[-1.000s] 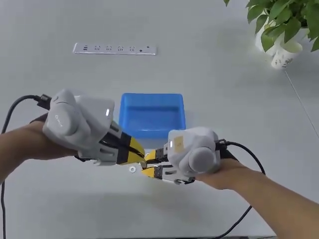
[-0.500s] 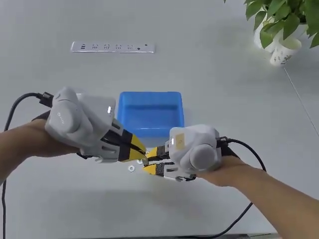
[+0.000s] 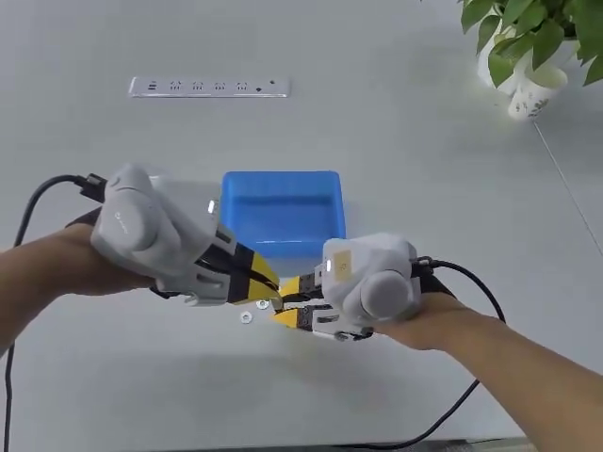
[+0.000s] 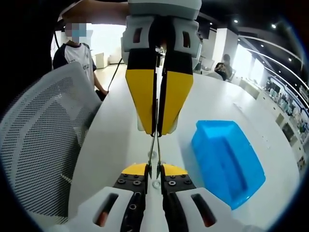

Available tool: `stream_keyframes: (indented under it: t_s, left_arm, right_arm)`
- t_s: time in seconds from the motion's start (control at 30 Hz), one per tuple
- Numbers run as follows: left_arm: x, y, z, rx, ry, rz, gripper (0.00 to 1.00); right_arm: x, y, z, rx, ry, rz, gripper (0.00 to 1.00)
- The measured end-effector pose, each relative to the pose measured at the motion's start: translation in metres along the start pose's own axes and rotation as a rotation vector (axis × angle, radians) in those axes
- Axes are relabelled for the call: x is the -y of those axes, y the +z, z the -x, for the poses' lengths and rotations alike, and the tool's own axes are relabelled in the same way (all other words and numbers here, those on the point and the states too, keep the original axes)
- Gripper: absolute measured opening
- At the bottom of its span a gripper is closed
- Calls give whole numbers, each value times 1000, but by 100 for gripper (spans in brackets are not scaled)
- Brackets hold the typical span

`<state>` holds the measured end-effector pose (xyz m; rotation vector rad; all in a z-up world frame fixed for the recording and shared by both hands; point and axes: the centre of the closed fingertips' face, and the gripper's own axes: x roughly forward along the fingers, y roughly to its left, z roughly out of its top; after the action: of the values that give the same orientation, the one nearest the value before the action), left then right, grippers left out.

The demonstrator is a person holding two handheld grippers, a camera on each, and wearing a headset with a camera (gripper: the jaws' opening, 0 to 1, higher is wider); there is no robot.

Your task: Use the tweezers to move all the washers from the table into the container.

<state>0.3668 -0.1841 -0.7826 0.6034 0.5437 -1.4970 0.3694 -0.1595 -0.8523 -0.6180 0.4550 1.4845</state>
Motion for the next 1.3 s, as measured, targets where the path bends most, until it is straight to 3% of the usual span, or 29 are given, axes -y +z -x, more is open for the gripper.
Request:
stream_keyframes:
  t_s: [1.3]
  left_arm:
    - [-4,2,-14,-18,-30,-7,5]
  right_arm:
    - [2,-14,-1,-10,3,-26,11]
